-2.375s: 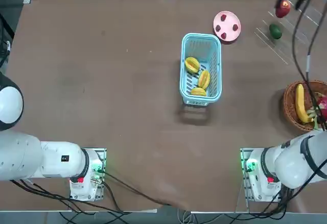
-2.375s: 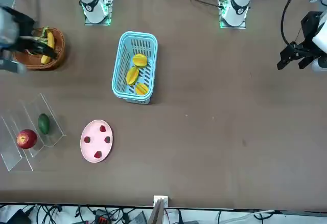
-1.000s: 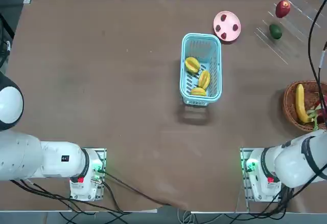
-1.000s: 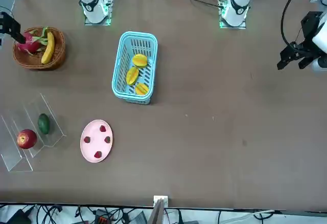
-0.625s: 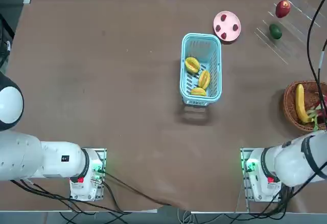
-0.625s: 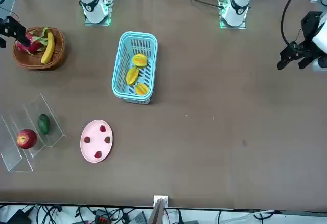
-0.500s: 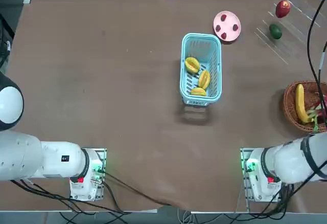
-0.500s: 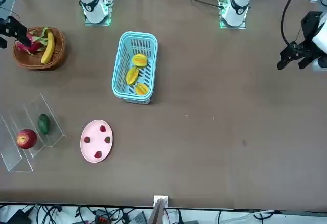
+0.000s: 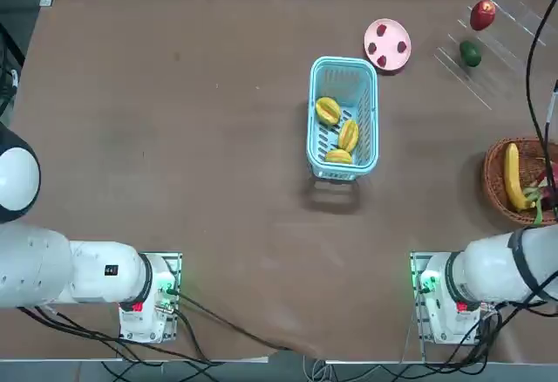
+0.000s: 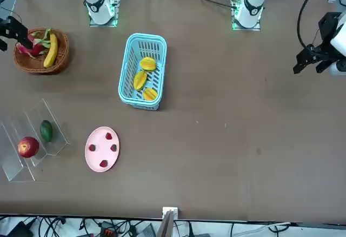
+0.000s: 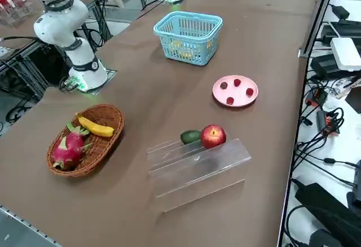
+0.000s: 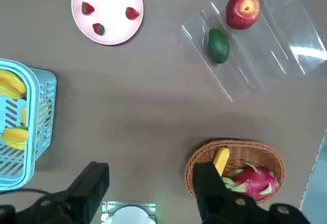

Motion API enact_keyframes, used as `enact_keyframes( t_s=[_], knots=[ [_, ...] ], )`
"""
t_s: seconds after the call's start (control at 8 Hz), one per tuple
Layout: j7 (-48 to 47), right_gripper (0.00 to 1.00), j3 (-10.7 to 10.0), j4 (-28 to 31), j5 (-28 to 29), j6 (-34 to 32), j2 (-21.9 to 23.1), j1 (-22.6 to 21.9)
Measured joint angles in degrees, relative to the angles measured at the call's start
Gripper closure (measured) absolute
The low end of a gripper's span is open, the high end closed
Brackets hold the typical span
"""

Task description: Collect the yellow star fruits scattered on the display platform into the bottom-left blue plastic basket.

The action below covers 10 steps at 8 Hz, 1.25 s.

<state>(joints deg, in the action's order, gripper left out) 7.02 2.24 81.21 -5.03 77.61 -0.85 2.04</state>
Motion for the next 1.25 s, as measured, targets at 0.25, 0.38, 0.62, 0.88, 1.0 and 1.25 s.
enact_keyframes(
  t_s=[0.25,0.38,0.62,0.88,1.0,1.25],
  knots=[
    [-0.1,0.0,0.8,0.0,0.0,-0.5,0.1,-0.7],
    [-0.1,0.0,0.3,0.0,0.0,-1.0,0.3,-1.0],
    [-0.1,0.0,-0.6,0.0,0.0,-1.1,0.5,-1.2],
    [-0.1,0.0,-0.6,0.0,0.0,-1.2,0.5,-1.3],
    [-0.1,0.0,-0.6,0.0,0.0,-1.2,0.5,-1.3],
    [-0.1,0.0,-0.8,0.0,0.6,-1.3,0.5,-1.3]
  ],
)
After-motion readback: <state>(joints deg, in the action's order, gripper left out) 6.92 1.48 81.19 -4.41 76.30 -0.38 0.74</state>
